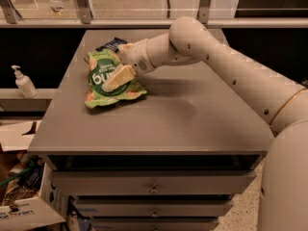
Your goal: Move rxbar blueberry near apple
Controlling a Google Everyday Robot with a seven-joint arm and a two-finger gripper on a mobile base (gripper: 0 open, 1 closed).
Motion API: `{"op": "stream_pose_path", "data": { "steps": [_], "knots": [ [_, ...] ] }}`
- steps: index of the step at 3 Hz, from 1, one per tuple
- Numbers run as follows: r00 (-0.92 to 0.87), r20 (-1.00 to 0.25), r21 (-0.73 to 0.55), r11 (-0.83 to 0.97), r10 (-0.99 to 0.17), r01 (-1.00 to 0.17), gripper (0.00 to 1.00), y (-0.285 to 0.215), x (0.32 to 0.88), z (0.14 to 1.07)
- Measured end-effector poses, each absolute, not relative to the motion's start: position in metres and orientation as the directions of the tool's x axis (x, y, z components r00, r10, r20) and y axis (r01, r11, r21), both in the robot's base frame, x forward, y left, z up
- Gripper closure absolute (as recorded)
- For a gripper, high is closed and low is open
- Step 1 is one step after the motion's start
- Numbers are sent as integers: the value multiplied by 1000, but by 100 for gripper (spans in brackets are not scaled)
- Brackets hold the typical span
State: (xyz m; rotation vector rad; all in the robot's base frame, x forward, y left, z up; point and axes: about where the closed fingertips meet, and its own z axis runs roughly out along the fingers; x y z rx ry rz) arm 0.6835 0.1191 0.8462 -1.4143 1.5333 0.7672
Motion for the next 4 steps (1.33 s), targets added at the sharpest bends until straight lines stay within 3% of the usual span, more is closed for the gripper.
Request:
{"op": "stream_pose_path", "data": {
  "steps": [3,4],
  "knots": [
    [-38,-948,21,59,-316,-998,0,186,637,845],
    [-59,-953,39,71,-298,-997,0,185,628,846]
  ]
}}
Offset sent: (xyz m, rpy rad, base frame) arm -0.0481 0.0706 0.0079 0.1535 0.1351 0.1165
